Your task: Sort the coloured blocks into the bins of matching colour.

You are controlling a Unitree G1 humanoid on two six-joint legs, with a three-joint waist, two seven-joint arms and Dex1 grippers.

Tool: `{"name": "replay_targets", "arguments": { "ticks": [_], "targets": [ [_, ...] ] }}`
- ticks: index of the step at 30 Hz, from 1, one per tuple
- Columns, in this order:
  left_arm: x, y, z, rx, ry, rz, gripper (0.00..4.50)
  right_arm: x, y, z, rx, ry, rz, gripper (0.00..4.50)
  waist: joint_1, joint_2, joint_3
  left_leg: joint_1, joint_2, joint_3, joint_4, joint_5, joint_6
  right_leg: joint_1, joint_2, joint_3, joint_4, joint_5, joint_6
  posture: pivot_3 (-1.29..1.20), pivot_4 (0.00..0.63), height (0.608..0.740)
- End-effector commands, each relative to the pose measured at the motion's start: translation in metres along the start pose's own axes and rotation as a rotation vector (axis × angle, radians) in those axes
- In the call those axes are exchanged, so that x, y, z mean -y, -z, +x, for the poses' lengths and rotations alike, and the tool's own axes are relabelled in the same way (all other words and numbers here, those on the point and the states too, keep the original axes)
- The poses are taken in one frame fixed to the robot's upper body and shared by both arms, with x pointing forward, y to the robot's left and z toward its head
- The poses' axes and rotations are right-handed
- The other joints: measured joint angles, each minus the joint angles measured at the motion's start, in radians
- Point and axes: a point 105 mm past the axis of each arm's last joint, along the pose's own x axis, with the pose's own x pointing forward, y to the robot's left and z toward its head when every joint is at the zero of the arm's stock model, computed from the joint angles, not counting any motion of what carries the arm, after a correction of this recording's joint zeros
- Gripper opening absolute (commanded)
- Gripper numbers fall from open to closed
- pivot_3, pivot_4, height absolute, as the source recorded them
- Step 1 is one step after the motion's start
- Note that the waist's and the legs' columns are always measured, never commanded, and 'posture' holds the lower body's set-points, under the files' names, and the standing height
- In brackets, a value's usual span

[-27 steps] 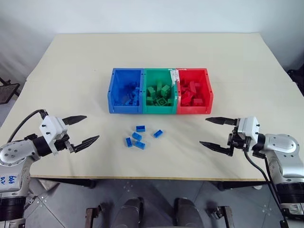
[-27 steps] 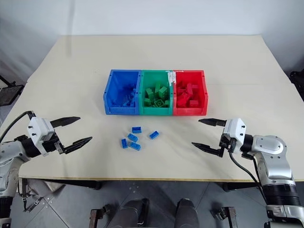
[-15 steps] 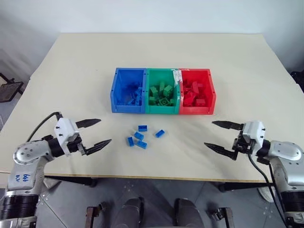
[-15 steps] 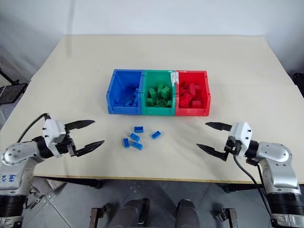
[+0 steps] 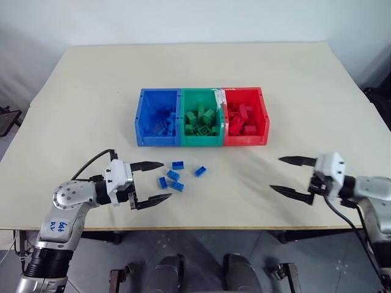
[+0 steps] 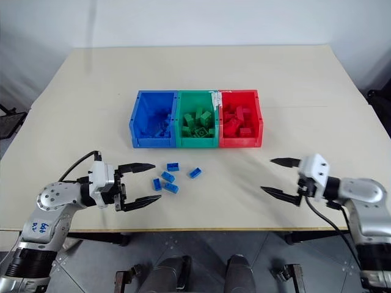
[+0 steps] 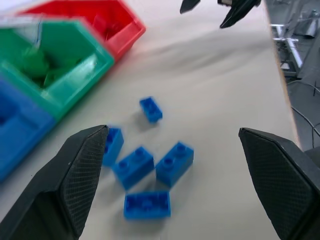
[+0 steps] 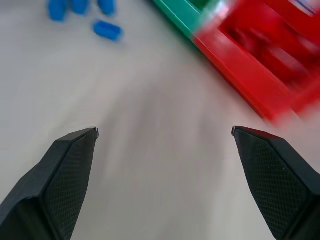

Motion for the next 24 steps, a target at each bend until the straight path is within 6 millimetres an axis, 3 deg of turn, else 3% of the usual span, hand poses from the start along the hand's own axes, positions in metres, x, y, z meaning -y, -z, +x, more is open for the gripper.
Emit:
{"name": "replay_targets", "arguments": {
  "ticks": [1, 8, 15, 18, 24],
  "targets": [
    [-0.009, 0.000, -0.023, -0.032, -0.081, 0.017, 4.45, -0.003, -0.023, 0.041, 0.033, -0.131, -0.021, 4.50, 0.000, 0.000, 0.000, 0.000, 0.002, 0.000, 0.000, 0.000, 0.000, 0.000, 0.000, 0.000, 0.000, 0.000, 0.000, 0.00, 0.150, 0.740],
    [-0.013, 0.010, -0.062, -0.103, -0.210, -0.006, 4.45, -0.015, -0.039, 0.120, -0.014, -0.301, -0.067, 4.50, 0.006, 0.000, 0.000, -0.001, 0.002, -0.004, 0.000, -0.002, 0.000, -0.001, 0.000, 0.000, 0.001, 0.000, -0.001, 0.00, 0.150, 0.740],
    [-0.006, 0.009, -0.068, -0.105, -0.250, -0.009, 4.45, -0.027, -0.031, 0.147, -0.062, -0.367, -0.088, 4.50, 0.009, 0.000, 0.000, -0.001, 0.001, -0.005, 0.000, -0.002, -0.001, -0.002, 0.000, 0.000, 0.002, 0.000, -0.002, 0.00, 0.150, 0.740],
    [-0.003, 0.008, -0.066, -0.098, -0.254, -0.009, 4.50, -0.028, -0.027, 0.147, -0.071, -0.385, -0.088, 3.86, 0.004, 0.000, 0.000, -0.001, 0.001, -0.005, 0.000, -0.002, -0.001, -0.002, 0.000, 0.000, 0.002, 0.000, -0.002, 0.00, 0.150, 0.740],
    [-0.001, 0.005, -0.064, -0.091, -0.263, -0.007, 4.50, -0.028, -0.022, 0.144, -0.083, -0.391, -0.092, 1.73, -0.001, 0.000, 0.000, -0.001, 0.002, -0.004, -0.001, -0.003, -0.001, -0.002, 0.001, 0.000, 0.002, 0.000, -0.002, 0.00, 0.150, 0.740]
  ]
}}
